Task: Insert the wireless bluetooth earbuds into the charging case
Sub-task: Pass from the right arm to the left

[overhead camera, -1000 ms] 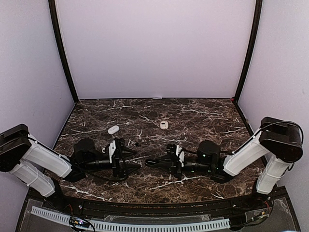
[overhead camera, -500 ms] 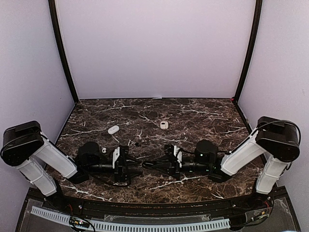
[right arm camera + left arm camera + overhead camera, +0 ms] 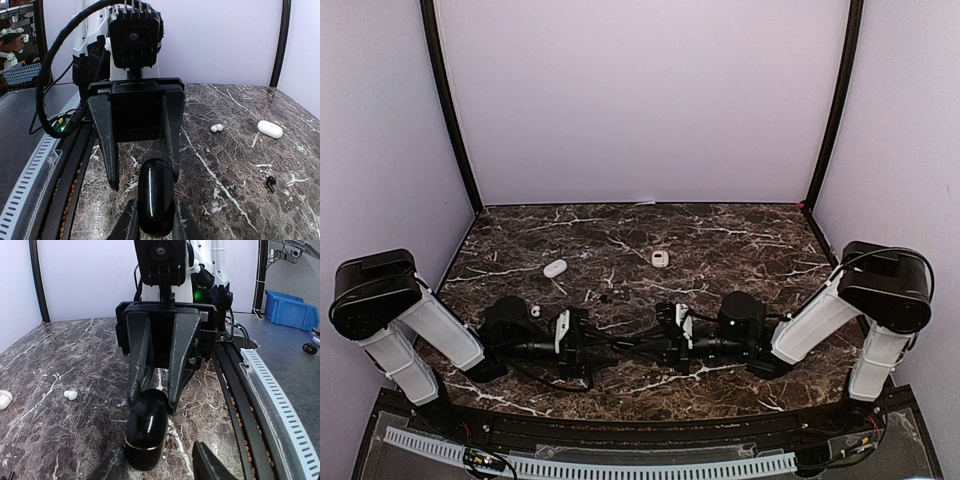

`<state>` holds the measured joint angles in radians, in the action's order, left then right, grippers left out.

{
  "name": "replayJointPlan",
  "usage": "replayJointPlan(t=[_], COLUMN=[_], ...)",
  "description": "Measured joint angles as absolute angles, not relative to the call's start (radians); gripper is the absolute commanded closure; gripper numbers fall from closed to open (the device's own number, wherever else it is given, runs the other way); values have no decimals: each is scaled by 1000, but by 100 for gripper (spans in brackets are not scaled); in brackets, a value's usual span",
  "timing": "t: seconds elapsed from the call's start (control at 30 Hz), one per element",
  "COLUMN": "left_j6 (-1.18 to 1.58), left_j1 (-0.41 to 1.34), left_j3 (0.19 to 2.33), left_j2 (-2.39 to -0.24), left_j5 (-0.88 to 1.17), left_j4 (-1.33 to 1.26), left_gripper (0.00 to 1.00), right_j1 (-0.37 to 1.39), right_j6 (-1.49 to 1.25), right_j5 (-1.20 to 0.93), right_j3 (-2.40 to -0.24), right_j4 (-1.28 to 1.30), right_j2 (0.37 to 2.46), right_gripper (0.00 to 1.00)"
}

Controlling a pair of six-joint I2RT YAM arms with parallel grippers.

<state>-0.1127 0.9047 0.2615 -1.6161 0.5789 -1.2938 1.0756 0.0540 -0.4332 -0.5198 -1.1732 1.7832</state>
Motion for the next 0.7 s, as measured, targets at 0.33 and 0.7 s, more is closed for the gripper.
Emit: replayJointPlan(t=[0.33, 0.7], left_j6=[-130, -146], left_j1=[918, 920], left_j3=[286, 293], left_j2=[-1638, -1642], left_j5=[583, 588], left_j4=[-1284, -1275], left_gripper=[70, 85], right_j1=[1082, 1085], right_j6=[35, 35], right_j5=[-461, -475], right_j3=[-520, -519], right_j4=[-1236, -1250], right_j2=[1808, 1810], right_gripper=[100, 97])
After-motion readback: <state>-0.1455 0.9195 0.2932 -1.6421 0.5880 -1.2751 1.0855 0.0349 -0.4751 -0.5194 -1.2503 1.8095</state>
